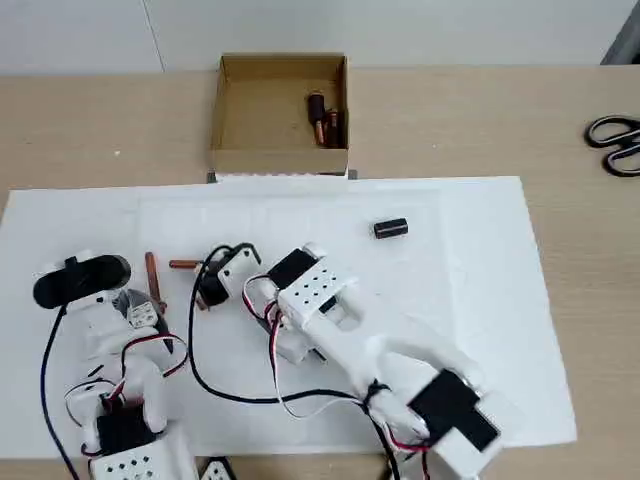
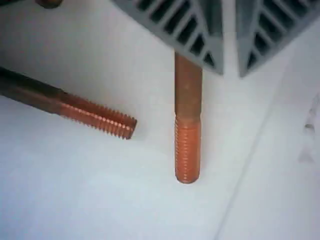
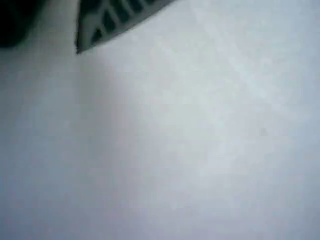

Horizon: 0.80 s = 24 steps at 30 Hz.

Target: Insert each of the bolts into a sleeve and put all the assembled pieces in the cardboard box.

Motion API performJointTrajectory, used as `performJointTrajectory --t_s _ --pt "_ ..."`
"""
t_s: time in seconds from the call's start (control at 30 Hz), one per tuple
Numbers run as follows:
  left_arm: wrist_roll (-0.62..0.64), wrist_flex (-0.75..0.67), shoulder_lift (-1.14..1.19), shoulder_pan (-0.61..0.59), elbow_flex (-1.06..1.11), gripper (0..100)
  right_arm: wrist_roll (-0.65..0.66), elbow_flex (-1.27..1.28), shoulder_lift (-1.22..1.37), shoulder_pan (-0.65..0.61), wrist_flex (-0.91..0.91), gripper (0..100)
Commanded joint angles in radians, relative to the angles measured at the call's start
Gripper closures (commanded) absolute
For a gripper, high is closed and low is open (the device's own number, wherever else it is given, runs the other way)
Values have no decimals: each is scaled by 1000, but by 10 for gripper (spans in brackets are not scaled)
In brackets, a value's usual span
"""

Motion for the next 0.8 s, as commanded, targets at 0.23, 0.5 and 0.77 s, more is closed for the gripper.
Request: performJointTrajectory --t_s 0.23,0.5,0.77 --pt "-5 -23 -8 3 -5 993 -60 -5 10 -4 59 790" --pt "-5 -23 -8 3 -5 993 -101 -6 10 -4 74 790" --pt "-5 -23 -8 3 -5 993 -133 -5 21 -2 71 946"
